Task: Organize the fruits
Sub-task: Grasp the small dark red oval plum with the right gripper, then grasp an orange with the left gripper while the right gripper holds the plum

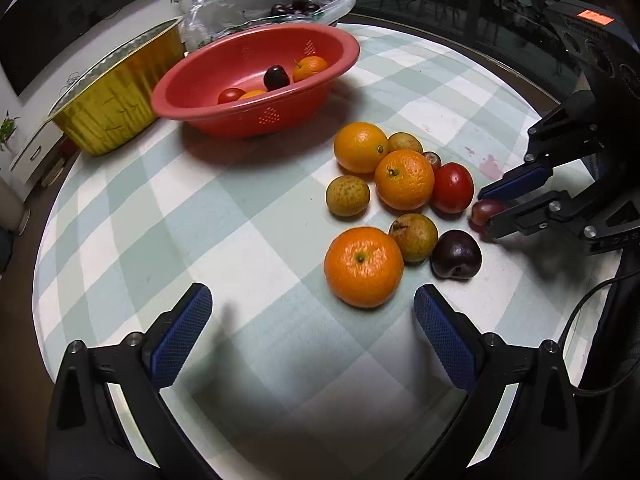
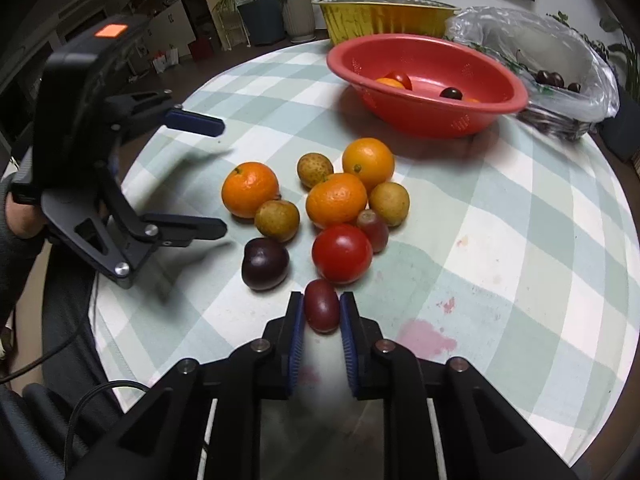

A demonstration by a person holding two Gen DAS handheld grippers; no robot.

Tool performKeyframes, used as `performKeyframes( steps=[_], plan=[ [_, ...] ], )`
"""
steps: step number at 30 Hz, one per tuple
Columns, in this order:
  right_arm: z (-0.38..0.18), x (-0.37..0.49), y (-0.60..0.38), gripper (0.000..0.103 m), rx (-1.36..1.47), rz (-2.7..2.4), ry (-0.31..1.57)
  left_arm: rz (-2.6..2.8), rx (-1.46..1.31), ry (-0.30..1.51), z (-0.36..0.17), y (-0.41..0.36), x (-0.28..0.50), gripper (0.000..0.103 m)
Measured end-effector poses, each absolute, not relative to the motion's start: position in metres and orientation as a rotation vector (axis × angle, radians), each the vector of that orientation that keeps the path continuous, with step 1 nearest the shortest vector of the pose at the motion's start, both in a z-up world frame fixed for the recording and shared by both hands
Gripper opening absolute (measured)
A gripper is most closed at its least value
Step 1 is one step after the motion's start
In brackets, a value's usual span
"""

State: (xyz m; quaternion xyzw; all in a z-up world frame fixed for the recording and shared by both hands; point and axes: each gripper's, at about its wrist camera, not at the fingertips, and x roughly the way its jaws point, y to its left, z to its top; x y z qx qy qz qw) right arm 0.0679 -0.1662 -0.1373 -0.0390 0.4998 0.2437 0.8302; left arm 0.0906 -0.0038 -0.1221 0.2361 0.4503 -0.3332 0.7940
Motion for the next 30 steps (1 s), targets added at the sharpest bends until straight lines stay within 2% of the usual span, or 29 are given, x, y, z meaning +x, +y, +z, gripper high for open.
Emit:
performKeyframes(
  steps=[8,20,30],
  plan=[
    [-0.125,0.062,-0.178,0.019,-0.02,0.534,1.04,-0.79,0.552,0.982,-0.126,-0.012,0.101,0.089],
    [-0.122,0.059,-0.182,0.019,0.005,0.539,1.035,-0.927,0.549,0.995,-0.129,-0.027,0.098,0.037],
    [-0.121,0.06,-0.184,0.019,0.026,0.538,1.031,-0.896,0.522,0.982,-0.125,-0.024,0.094,0.037]
  ],
)
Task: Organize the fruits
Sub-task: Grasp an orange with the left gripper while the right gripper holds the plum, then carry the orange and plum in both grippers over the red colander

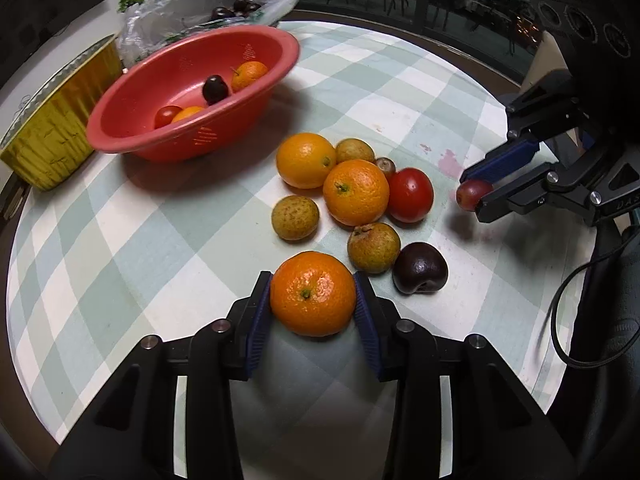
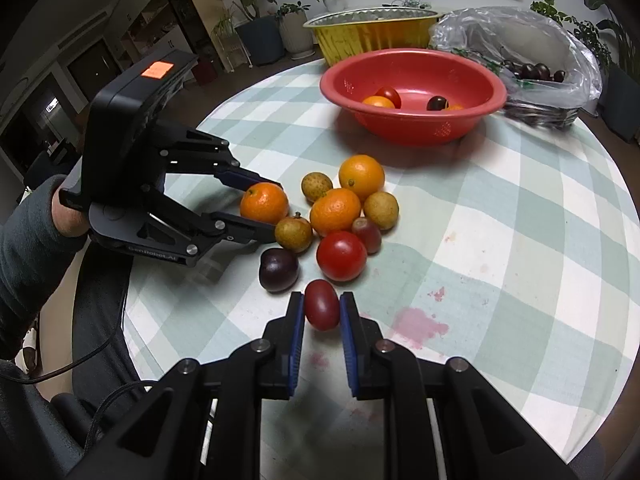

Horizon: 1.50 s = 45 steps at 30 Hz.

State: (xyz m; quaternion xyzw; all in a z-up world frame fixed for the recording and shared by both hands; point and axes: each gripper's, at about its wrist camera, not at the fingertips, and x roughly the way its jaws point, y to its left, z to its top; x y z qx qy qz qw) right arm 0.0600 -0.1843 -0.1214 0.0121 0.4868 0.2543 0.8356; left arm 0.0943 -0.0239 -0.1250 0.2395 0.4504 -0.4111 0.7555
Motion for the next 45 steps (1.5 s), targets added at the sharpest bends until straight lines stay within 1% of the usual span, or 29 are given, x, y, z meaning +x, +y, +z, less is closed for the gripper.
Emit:
performKeyframes(
  steps=[12,17,27,34,39,45],
  plan=[
    [-0.122,0.062,-0.191,0.019,0.054,0.525,1.029,-0.824,0.402,0.951,-0.104,-0.005,0.081,0.037],
    [-0.113,0.07,-0.21,0.019,0.085,0.483,1.01,-0.767,0.323,0.927,-0.088,0.007,0.091,0.037],
    [-0.073,0.108,-0.261,0.019,0.106,0.346,0.928,-0.678,0.248,0.832,-0.042,0.007,0.14,0.037],
    [-0.04,0.16,-0.265,0.019,0.07,0.331,0.867,-0.623,0.236,0.796,-0.017,-0.013,0.2,0.037],
    [-0.025,0.207,-0.247,0.019,0.046,0.362,0.849,-0.577,0.247,0.829,-0.027,-0.038,0.247,0.037],
    [-0.04,0.259,-0.218,0.019,0.014,0.374,0.9,-0.546,0.294,0.903,-0.069,-0.061,0.28,0.037]
  ],
)
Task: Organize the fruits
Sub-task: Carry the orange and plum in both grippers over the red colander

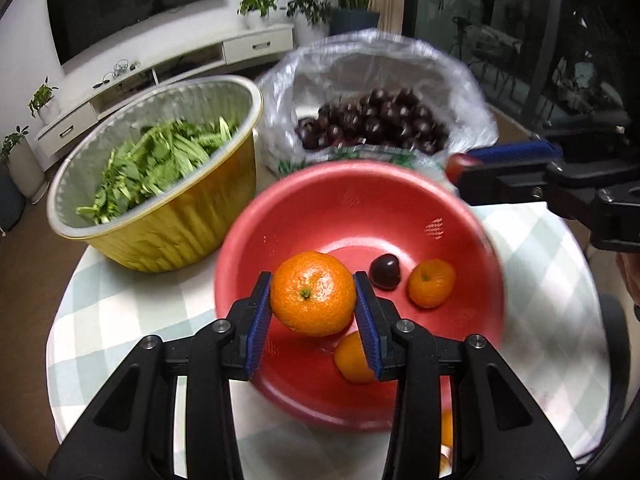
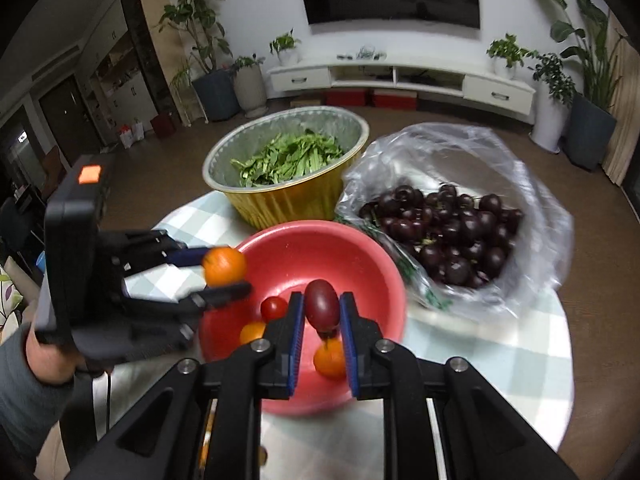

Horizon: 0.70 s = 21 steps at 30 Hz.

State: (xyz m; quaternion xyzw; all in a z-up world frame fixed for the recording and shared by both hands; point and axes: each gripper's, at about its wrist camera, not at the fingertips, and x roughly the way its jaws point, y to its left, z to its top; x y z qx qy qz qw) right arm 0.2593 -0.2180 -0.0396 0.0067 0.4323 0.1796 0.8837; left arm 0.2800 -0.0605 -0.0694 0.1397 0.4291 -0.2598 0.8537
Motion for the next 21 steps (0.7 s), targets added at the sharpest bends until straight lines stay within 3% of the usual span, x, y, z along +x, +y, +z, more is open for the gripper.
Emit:
performKeyframes(
  steps=[21],
  plan=[
    [-0.117,0.313,-0.2,0.02,-0.089,0.301,1.079,-0.569,0.381,0.928,-0.113,-0.098,0.295,0.038]
  ],
)
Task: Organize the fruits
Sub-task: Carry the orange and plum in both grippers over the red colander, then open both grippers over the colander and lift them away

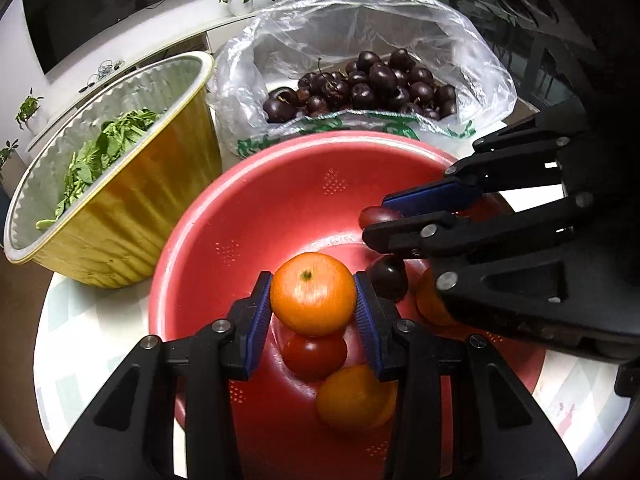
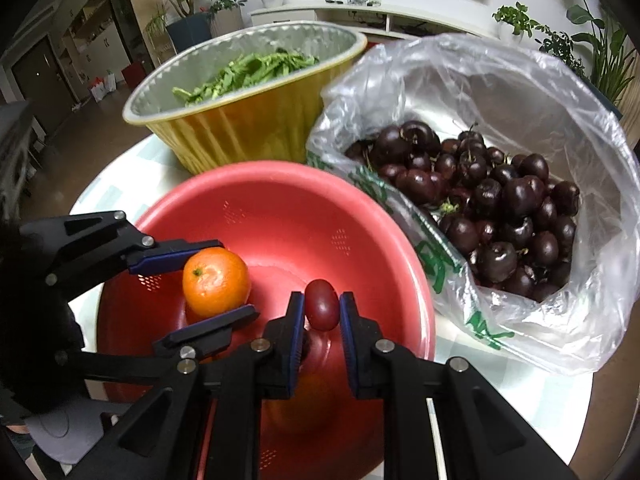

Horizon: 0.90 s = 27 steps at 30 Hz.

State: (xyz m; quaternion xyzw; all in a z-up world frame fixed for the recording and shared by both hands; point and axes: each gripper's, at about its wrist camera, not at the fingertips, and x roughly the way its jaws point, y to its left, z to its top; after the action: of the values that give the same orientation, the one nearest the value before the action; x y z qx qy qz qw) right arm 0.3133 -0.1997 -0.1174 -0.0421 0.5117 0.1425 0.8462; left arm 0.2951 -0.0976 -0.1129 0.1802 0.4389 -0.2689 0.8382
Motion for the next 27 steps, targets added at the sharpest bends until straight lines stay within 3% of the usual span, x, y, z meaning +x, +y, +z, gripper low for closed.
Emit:
performKeyframes(
  steps=[1,3,11,14,16,19,27],
  plan=[
    [-0.119,0.314,-0.199,0.02,-0.09,0.3,1.083,-0.567,0.386,0.927,-0.114,-0.098,0.295,0.039],
    [-0.121,0.314,-0.198,0.02,-0.097,0.298,1.083,-0.56,0.387,0.927,-0.117,-0.098,0.295,0.053],
    [-0.122,0.313,-0.195,0.02,-0.116,0.292,1.08,-0.54,0.399,0.915,-0.116,-0.095,0.292,0.065],
    [-0.122,0.312,-0.193,0.025,-0.116,0.293,1.082,-0.54,0.4,0.896,-0.108,-0.091,0.288,0.078],
    [-0.118,0.309,-0.194,0.038,-0.118,0.291,1.07,-0.538,0.406,0.887,-0.102,-0.088,0.283,0.079],
    [-0.109,0.3,-0.196,0.046,-0.117,0.291,1.049,-0.532,0.388,0.871,-0.091,-0.08,0.274,0.084],
    [-0.069,0.244,-0.216,0.049,-0.071,0.316,0.951,-0.504,0.294,0.807,-0.056,-0.044,0.222,0.097]
  ],
)
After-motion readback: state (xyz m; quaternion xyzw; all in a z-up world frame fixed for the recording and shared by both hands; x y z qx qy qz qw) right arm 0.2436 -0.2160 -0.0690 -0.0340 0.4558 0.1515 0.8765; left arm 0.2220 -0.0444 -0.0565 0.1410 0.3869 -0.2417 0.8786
